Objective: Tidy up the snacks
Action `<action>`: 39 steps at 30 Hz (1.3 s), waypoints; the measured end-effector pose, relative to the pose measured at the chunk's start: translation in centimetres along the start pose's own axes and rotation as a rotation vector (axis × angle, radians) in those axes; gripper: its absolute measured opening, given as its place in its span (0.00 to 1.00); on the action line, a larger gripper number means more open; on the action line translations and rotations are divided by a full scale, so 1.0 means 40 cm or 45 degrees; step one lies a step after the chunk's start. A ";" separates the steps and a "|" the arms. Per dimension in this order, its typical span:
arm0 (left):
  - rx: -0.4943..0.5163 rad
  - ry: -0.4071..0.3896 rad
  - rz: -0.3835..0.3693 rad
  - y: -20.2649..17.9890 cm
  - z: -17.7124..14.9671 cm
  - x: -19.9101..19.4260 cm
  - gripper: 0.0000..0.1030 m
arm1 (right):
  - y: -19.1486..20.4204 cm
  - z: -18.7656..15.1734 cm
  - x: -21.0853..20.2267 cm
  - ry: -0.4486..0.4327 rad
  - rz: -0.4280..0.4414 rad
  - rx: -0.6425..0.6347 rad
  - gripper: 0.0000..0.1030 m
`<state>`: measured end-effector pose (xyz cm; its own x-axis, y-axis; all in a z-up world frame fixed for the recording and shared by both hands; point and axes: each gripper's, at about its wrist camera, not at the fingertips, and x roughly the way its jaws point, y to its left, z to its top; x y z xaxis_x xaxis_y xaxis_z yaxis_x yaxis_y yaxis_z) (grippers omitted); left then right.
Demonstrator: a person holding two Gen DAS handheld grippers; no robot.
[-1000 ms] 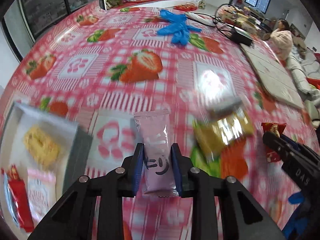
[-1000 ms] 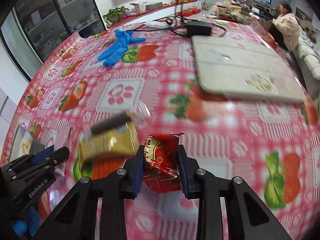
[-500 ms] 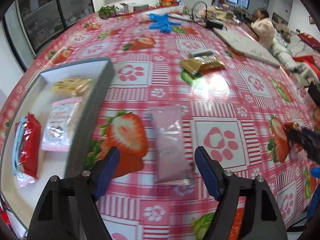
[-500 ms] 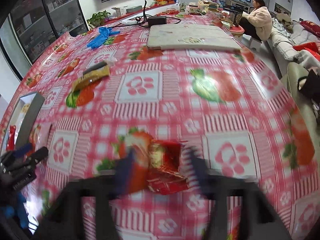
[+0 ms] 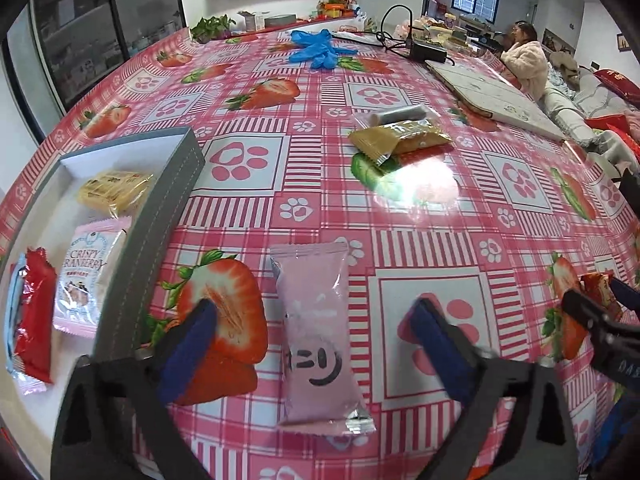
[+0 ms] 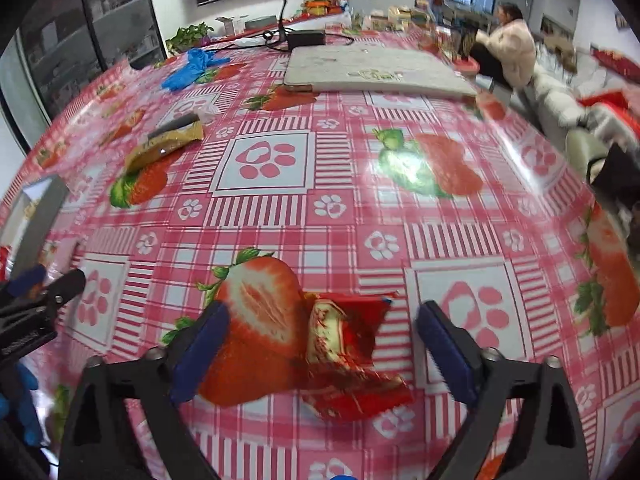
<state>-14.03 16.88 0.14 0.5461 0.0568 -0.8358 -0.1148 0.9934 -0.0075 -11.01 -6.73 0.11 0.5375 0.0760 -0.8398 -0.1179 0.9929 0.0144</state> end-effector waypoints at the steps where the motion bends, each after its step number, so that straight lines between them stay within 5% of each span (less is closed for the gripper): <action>1: 0.002 -0.031 -0.005 0.001 -0.006 -0.002 1.00 | 0.008 -0.004 0.003 -0.010 -0.012 -0.019 1.00; 39: 0.006 -0.052 -0.005 -0.003 -0.011 -0.001 1.00 | 0.008 -0.017 0.001 -0.065 0.003 -0.025 1.00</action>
<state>-14.40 16.70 -0.06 0.5800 0.0572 -0.8126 -0.1090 0.9940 -0.0078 -11.57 -6.47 -0.28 0.5791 0.0834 -0.8110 -0.1355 0.9908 0.0052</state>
